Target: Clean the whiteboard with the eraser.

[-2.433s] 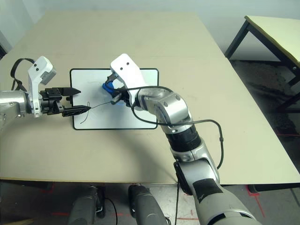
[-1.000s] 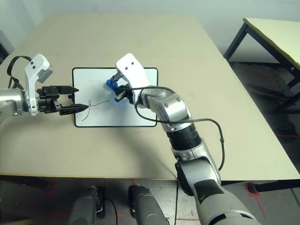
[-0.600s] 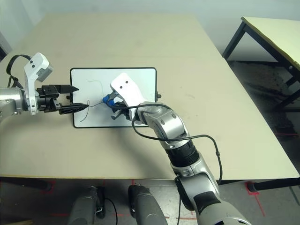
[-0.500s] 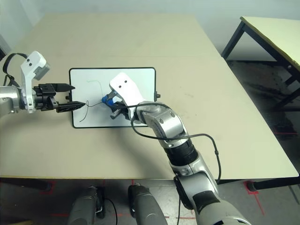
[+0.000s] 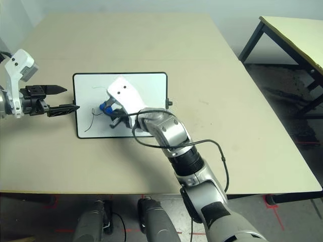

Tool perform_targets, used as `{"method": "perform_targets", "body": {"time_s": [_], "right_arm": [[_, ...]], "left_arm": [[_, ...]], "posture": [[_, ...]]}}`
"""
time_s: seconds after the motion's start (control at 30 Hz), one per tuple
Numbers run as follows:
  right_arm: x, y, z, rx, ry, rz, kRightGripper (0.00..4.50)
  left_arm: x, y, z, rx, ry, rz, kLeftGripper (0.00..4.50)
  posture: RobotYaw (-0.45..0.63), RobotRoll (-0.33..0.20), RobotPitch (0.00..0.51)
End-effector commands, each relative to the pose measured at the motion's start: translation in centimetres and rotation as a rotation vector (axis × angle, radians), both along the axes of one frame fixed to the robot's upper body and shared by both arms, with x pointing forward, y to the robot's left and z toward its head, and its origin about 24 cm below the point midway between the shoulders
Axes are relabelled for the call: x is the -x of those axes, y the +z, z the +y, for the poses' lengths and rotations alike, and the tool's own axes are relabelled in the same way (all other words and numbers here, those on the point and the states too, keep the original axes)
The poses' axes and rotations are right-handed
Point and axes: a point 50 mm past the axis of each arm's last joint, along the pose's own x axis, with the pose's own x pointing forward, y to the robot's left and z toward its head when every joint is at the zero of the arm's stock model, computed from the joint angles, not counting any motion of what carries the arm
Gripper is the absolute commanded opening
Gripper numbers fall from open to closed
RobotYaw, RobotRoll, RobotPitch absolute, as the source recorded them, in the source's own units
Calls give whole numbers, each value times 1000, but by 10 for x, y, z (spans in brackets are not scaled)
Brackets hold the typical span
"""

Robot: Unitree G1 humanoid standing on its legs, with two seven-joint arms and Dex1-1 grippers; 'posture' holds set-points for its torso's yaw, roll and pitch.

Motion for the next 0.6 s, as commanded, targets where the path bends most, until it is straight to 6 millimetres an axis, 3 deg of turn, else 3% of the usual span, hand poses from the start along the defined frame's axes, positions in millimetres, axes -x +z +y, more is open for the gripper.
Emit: {"method": "perform_targets", "body": {"time_s": [0.03,0.13,0.23,0.47,0.53,0.6], "right_arm": [[-17,11,-1,-6,-48,-53,43],[-31,24,-4,-32,-89,-95,43],[-31,23,-2,-34,-84,-90,43],[5,-5,5,6,18,8,43],[8,-8,5,15,25,16,43],[-2,-3,4,13,5,-12,43]], "left_arm": [[3,1,3,-6,6,1,4500],[3,0,2,-4,5,3,4500],[3,-1,2,-2,3,4,4500],[4,-1,1,1,-1,8,4500],[4,-2,1,2,-2,11,4500],[3,-3,1,2,-4,13,4500]], "posture": [[-64,0,174],[-62,0,174],[-61,0,175],[-63,0,179],[-68,0,180],[-68,0,180]]}}
